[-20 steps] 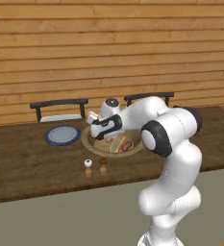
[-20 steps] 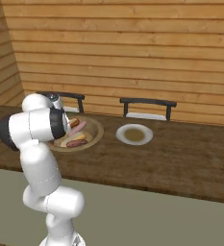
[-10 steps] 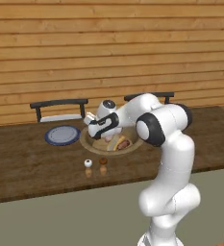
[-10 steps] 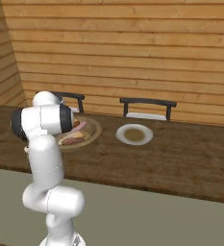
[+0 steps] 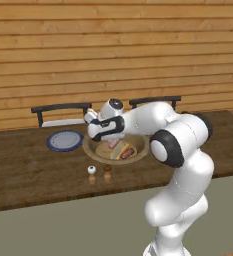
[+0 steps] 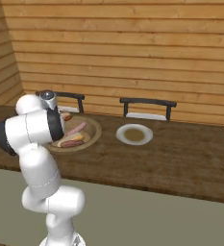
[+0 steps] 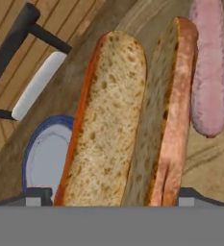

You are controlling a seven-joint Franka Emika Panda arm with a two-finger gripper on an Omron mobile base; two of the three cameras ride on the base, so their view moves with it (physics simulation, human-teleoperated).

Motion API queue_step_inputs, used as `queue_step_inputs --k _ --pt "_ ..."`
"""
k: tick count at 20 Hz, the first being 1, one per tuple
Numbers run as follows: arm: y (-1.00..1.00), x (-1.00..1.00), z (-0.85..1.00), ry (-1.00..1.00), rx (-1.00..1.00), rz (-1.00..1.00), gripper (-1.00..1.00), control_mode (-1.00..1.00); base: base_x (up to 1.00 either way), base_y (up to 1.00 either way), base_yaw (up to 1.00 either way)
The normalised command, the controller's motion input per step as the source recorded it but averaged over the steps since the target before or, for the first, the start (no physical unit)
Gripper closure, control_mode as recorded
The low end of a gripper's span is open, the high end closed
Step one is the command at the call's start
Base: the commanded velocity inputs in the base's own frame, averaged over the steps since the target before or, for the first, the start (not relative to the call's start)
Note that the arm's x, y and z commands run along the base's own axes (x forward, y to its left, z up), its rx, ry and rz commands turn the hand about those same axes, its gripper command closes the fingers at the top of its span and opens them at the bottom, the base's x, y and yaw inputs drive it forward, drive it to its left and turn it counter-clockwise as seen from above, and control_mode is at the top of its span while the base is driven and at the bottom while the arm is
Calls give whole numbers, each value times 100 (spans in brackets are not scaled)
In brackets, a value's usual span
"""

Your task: Place one bun and one sausage from the bowl on each plate.

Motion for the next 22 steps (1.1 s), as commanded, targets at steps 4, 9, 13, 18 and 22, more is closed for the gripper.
queue_step_inputs --k 4,9,13,18,22 --pt "86 1 64 -1 5 2 100 -100 0 0 0" --pt "100 9 4 14 -1 5 100 -100 0 0 0" --pt "96 27 0 13 -6 1 100 -100 0 0 0" --pt "68 65 -3 16 -11 0 100 -100 0 0 0" --pt "29 67 -33 19 -15 -5 100 -100 0 0 0"
